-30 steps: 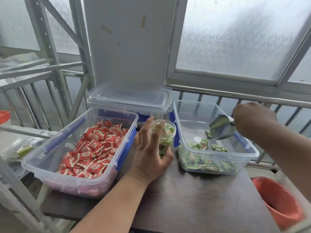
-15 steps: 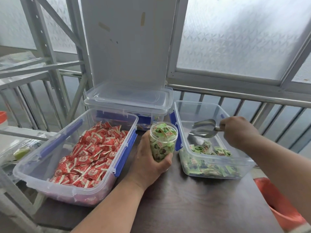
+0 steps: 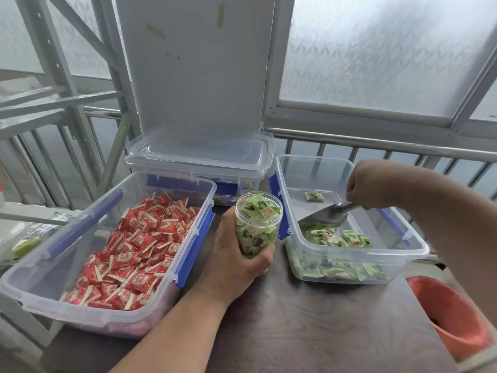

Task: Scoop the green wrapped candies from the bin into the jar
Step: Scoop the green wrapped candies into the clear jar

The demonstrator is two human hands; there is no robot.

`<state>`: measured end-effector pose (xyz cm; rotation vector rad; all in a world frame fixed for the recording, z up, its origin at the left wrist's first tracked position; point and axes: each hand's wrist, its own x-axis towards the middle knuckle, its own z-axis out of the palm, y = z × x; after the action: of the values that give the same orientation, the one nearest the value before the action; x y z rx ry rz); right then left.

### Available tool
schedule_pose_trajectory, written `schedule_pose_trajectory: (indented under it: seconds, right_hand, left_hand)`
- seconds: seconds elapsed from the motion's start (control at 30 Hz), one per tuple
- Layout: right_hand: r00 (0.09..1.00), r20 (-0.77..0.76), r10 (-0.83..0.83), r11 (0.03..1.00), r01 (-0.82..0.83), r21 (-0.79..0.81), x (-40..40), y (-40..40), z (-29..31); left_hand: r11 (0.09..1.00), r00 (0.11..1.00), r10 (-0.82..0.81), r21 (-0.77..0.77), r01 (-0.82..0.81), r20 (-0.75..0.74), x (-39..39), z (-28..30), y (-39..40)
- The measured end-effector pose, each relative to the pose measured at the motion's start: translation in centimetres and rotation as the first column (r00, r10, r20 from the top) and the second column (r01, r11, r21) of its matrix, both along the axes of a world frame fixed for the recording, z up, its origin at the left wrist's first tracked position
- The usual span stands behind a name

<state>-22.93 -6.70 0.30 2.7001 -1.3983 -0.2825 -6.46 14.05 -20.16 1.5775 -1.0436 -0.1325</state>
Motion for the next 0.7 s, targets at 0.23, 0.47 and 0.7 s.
schedule_pose_trajectory:
  seconds: [0.23,0.47,0.7]
  right_hand:
    - [0.987,0.141,0.073,0.988,-0.051,-0.148,3.8,-0.5,-5.8]
    - [0.976,0.217,0.005,1.000,-0.003,-0.010,6.3,-3.2,-10.0]
    - [0.962,0.222,-0.162,0.975,0.121,0.189,6.4,-2.9,-10.6]
  left_hand:
    - [1.000,1.000,-0.011,-0.007,0.011,-0.010,-0.2,0.0,0.0]
    - [1.000,1.000,0.005,-0.006,-0.005,-0.005,0.0,-0.5,-0.2]
    - [1.000,1.000,0.015,0.022,-0.015,0.003,0.2,-0.5,-0.3]
